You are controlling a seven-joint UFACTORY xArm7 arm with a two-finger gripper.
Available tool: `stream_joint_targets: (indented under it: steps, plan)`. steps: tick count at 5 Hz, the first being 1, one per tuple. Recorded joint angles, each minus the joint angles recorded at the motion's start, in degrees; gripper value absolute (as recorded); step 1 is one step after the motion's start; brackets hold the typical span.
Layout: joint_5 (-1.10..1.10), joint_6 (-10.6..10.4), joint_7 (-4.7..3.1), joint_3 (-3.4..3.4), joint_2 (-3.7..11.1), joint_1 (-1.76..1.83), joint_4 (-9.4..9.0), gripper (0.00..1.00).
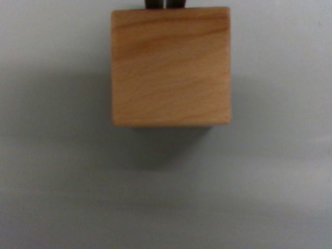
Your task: Push wooden cube
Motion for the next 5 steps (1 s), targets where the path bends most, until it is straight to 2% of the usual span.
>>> stream_joint_targets:
  steps: [1, 2, 3, 4, 5]
  plan:
    - [0.0, 0.0, 0.0, 0.0, 0.0, 0.0, 0.0, 1.0]
    - [0.0, 0.7, -0.18, -0.13, 1.03, 0.03, 1.71, 1.0]
    - [0.0, 0.7, -0.18, -0.13, 1.03, 0.03, 1.71, 1.0]
    - [-0.01, 1.2, -0.33, -0.23, 1.84, 0.05, 3.07, 1.0]
    - [-0.01, 1.2, -0.33, -0.23, 1.84, 0.05, 3.07, 1.0]
